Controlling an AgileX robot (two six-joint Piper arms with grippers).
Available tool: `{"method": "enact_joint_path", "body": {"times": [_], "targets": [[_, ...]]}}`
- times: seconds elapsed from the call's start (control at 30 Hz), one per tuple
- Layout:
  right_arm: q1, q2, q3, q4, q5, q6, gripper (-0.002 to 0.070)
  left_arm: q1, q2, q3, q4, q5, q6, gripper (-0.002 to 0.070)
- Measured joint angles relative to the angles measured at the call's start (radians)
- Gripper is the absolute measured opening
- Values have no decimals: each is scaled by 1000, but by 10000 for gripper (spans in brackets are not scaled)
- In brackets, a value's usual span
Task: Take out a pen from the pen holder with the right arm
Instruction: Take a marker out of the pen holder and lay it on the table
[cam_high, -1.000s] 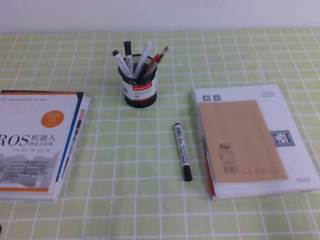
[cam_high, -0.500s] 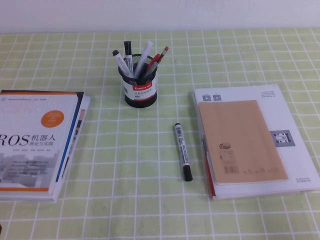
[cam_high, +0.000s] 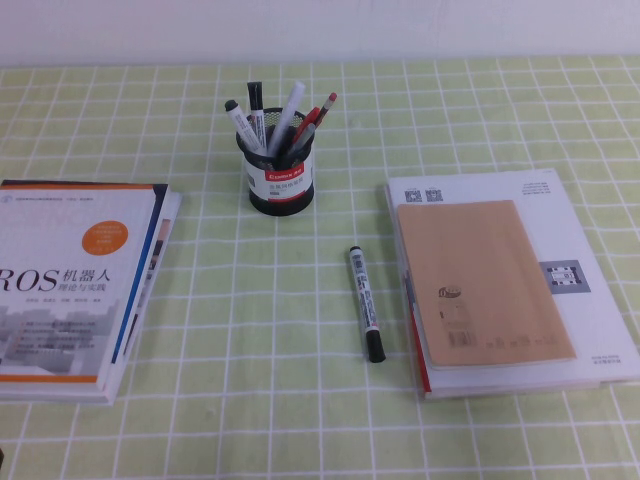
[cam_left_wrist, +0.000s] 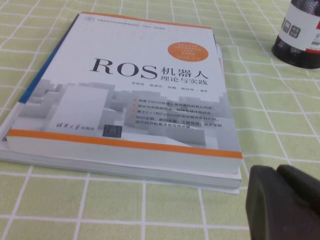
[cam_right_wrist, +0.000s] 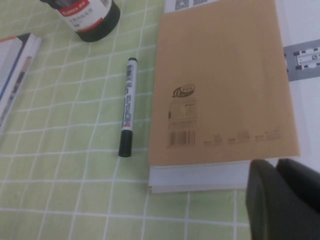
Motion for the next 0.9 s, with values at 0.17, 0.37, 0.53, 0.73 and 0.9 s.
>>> {"method": "enact_joint_path", "body": {"times": [0.17,0.37,0.53,0.73,0.9], "targets": [[0,228,-145,-15,11,-72,-12,0,0,0,0,0,0,-8],[92,438,-287,23,-51,-149,-12,0,0,0,0,0,0,-8],[268,595,-411,27,-181,-173,-12,0,0,0,0,0,0,-8],[432,794,-571,-5,-352,-179,11,0,0,0,0,0,0,-8],[508,909,-633,-187,-531,26,132,0,0,0,0,0,0,-8]]}}
